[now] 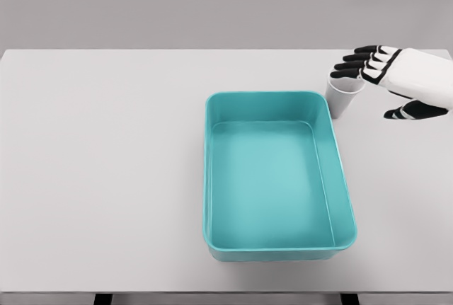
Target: Put the paper cup into the basket with your right arm
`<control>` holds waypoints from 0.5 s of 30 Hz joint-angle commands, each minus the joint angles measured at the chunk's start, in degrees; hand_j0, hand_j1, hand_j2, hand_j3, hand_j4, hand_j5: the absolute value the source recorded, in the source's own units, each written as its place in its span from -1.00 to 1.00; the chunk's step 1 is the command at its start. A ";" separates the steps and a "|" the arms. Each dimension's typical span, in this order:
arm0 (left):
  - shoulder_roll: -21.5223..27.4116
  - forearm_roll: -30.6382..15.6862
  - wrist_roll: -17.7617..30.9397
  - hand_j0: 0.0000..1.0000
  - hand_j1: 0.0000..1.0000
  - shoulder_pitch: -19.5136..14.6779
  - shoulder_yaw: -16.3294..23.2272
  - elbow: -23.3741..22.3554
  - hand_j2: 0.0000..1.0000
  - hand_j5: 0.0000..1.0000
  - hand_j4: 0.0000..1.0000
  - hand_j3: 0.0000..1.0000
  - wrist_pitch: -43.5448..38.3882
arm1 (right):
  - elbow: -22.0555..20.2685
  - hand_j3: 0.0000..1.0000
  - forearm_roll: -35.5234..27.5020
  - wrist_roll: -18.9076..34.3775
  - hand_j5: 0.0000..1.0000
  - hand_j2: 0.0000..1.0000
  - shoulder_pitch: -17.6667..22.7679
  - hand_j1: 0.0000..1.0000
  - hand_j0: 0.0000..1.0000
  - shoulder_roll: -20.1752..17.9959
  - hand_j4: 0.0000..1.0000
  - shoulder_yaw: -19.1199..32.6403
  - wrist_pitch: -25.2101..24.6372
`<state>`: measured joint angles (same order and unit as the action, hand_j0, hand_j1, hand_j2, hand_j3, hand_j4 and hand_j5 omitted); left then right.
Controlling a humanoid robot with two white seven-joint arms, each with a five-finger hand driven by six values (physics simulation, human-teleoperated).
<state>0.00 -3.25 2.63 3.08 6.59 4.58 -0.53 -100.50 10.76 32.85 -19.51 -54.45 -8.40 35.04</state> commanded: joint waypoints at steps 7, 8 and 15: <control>0.00 0.00 0.01 1.00 1.00 0.00 0.00 -0.01 1.00 1.00 1.00 1.00 0.00 | 11.28 1.00 -2.05 0.64 1.00 1.00 1.58 1.00 1.00 9.80 1.00 9.98 -3.22; 0.00 0.00 0.01 1.00 1.00 0.00 0.00 -0.01 1.00 1.00 1.00 1.00 0.00 | 13.66 1.00 -6.61 0.64 1.00 1.00 1.58 1.00 1.00 9.80 1.00 9.81 -5.50; 0.00 0.00 0.01 1.00 1.00 0.00 0.00 -0.01 1.00 1.00 1.00 1.00 0.00 | 25.17 1.00 -14.97 2.15 1.00 1.00 1.14 1.00 1.00 19.29 1.00 9.37 -19.13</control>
<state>0.00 -3.25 2.63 3.08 6.59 4.56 -0.53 -78.56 -2.16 34.80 -18.81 -38.43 0.72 19.21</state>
